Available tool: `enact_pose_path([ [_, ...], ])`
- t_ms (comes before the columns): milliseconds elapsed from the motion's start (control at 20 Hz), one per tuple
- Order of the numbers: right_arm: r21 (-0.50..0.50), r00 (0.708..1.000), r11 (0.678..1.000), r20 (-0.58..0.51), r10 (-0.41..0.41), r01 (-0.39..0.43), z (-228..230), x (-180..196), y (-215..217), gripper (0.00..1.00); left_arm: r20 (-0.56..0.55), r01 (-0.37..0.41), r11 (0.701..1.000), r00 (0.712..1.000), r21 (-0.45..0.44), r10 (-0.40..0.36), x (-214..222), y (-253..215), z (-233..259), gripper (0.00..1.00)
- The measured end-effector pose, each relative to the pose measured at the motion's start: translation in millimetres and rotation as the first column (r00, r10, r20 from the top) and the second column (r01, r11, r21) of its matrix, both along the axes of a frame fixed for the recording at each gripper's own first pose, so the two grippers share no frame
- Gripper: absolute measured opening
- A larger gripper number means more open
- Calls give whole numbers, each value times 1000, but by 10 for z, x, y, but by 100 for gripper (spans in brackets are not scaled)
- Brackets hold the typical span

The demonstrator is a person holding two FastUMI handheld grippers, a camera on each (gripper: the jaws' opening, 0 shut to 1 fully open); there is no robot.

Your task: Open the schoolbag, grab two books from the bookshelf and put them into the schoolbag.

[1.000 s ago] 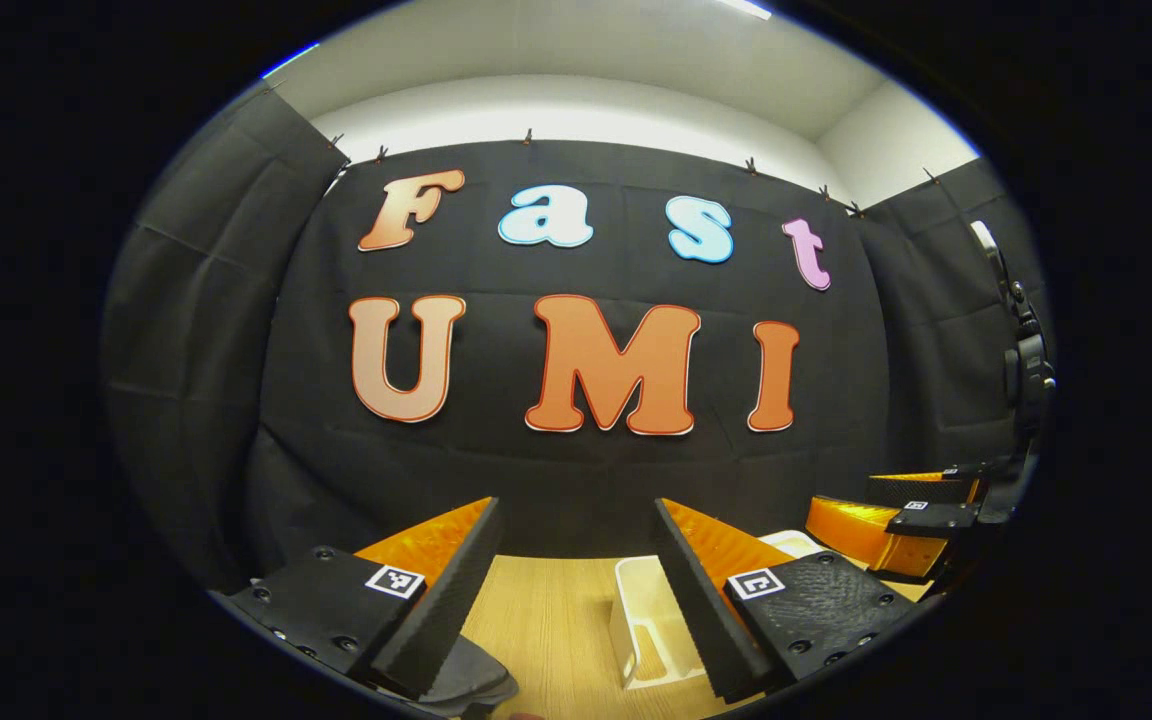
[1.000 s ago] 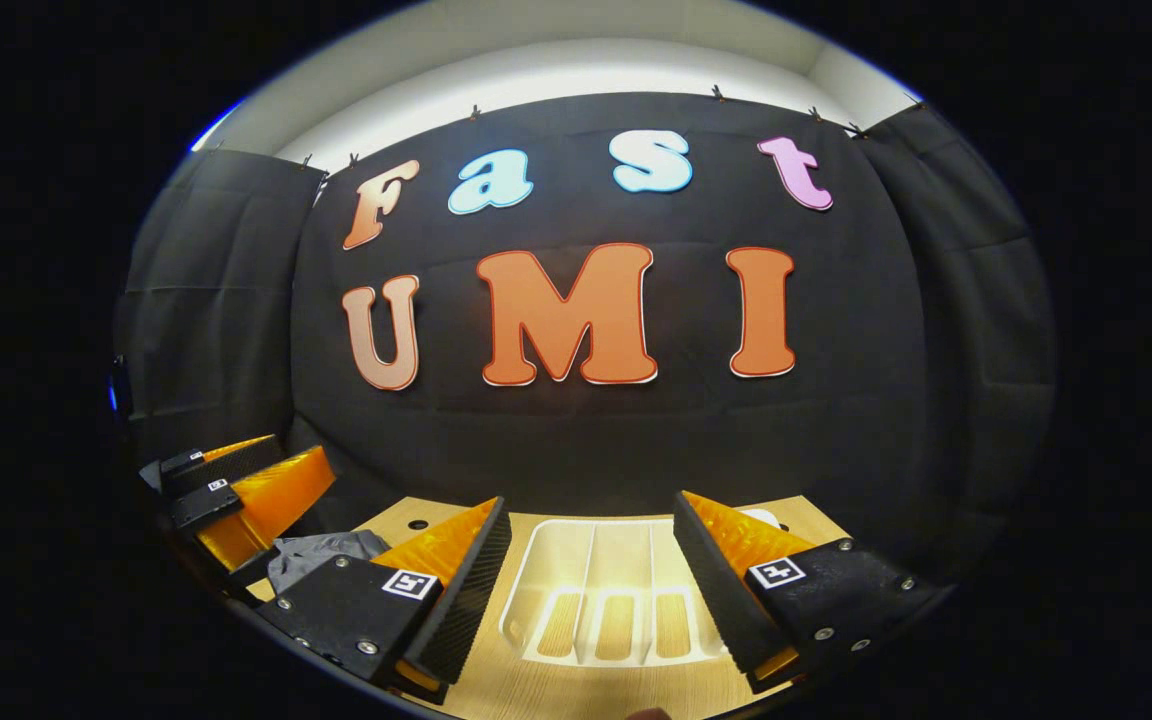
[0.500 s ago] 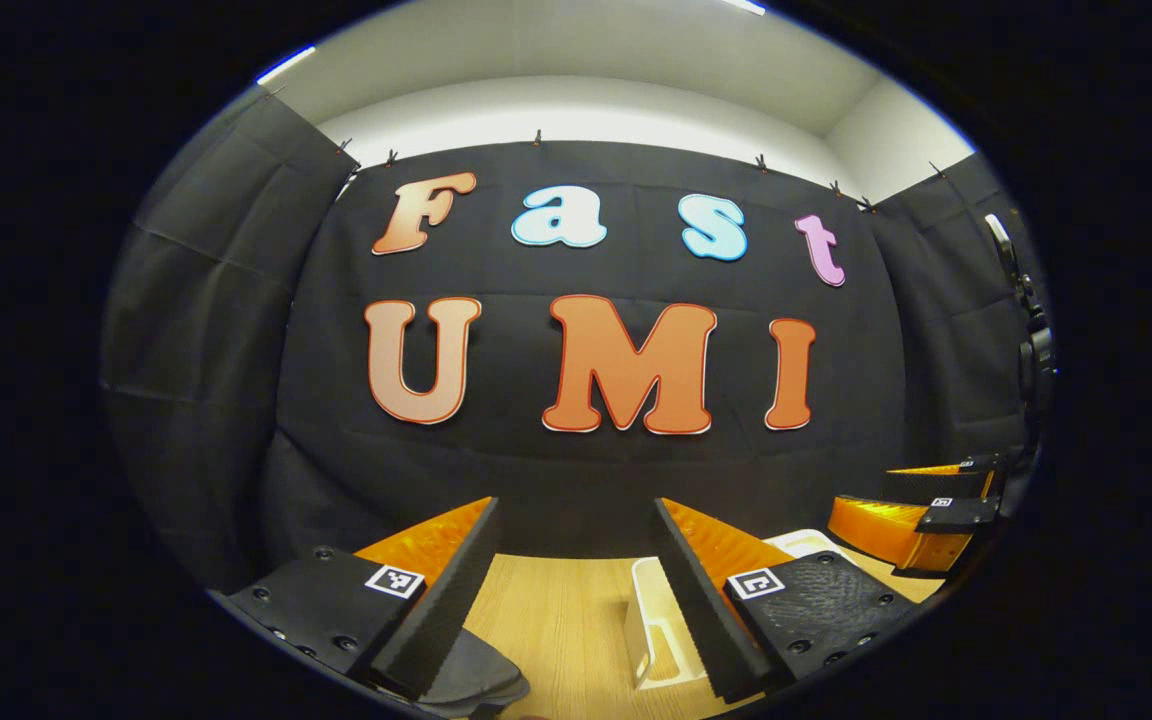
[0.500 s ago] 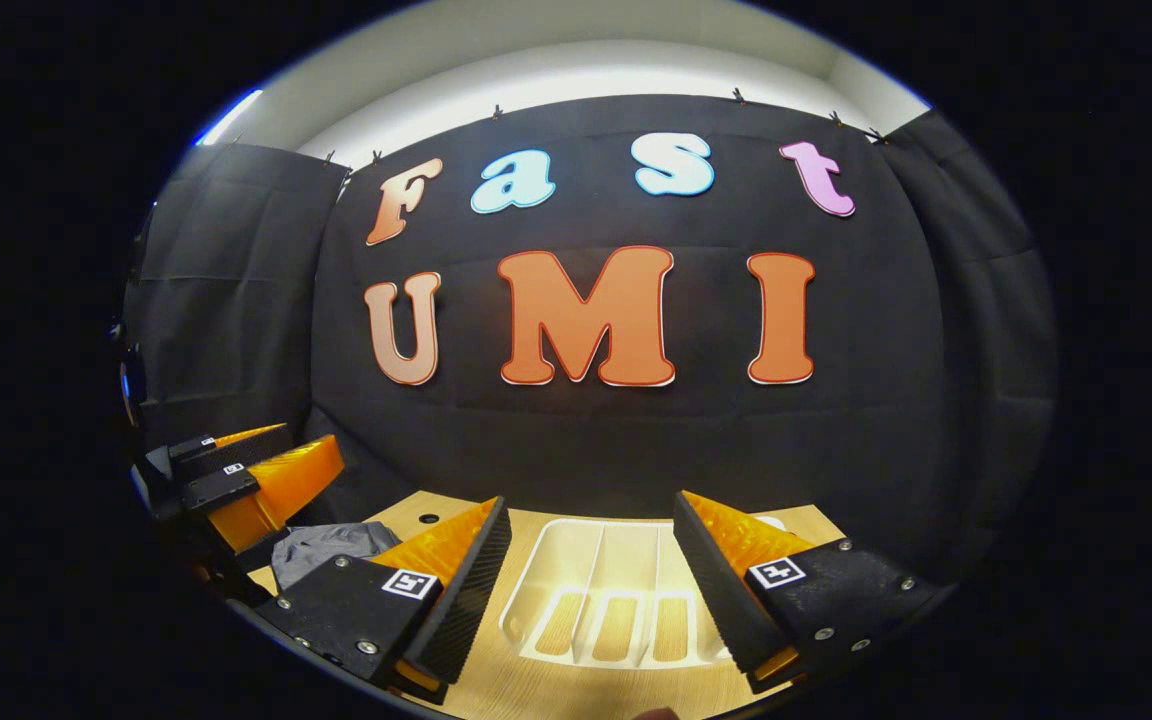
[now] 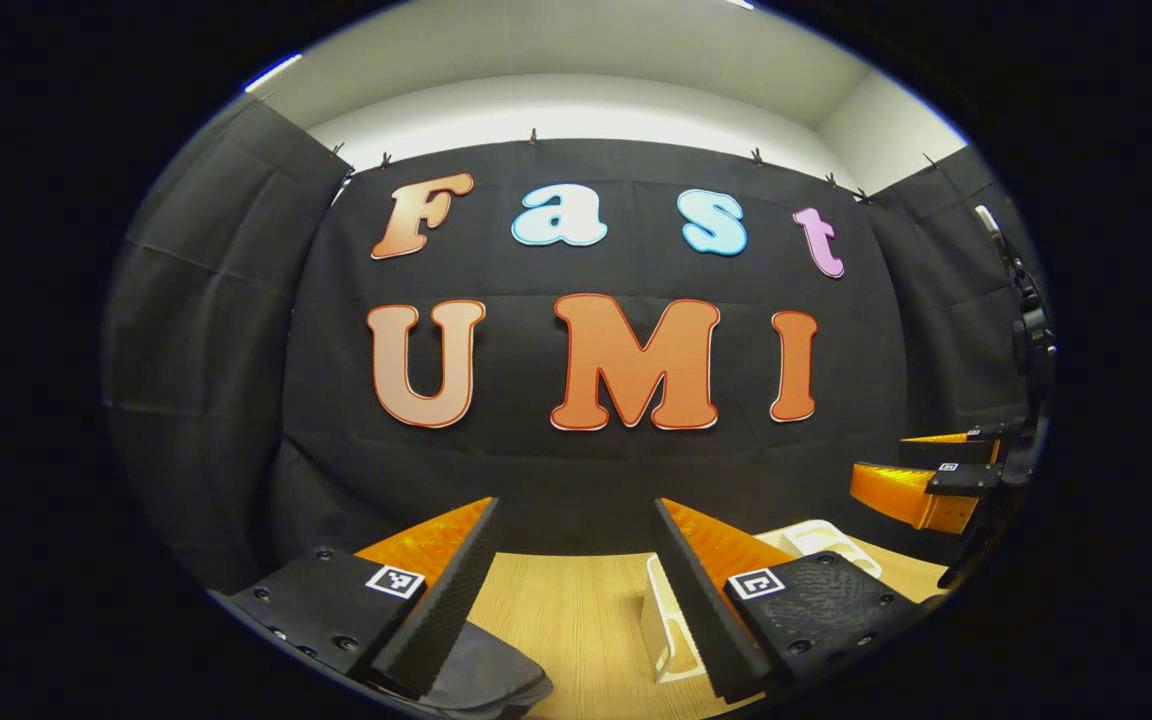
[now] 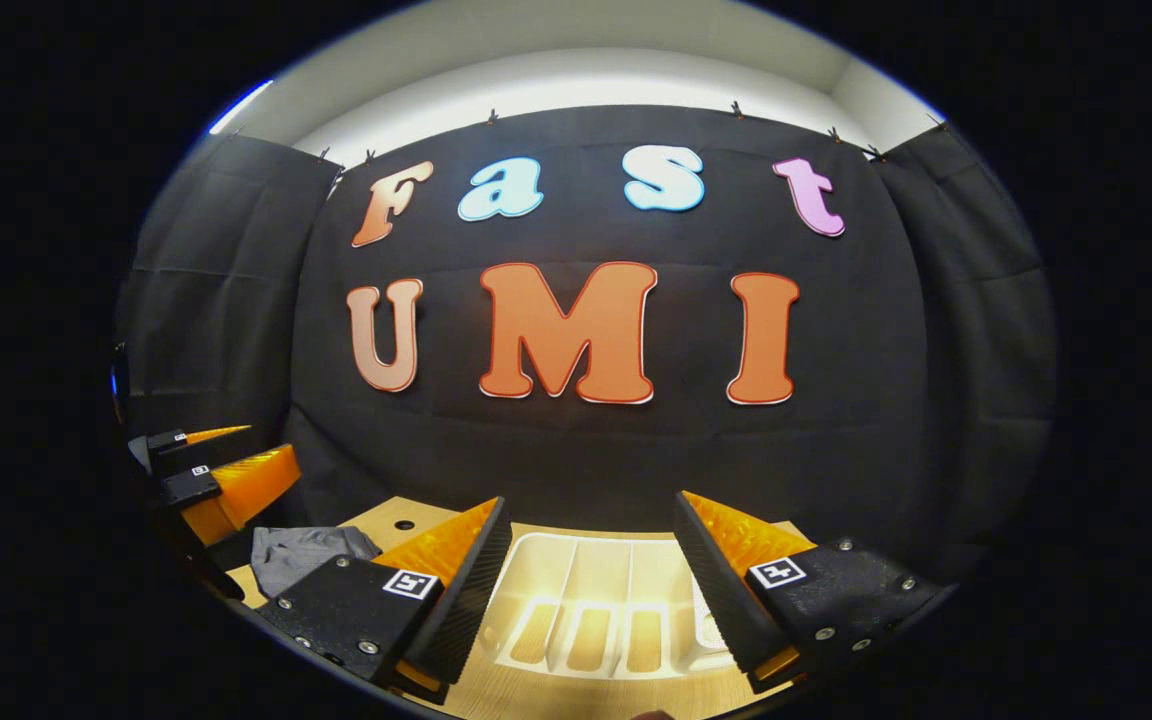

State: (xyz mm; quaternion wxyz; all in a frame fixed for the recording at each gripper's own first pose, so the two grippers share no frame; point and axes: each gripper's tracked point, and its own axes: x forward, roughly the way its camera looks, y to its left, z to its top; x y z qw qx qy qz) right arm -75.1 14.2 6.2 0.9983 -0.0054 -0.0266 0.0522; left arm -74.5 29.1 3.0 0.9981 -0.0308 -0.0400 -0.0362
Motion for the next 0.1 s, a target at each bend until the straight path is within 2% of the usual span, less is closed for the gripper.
enact_pose_path([
  [100, -14, 999, 999, 22, -30, 30, 63, -14, -17, 97, -11, 4, 1000, 1000, 3, -4, 53, 112, -49, 95],
])
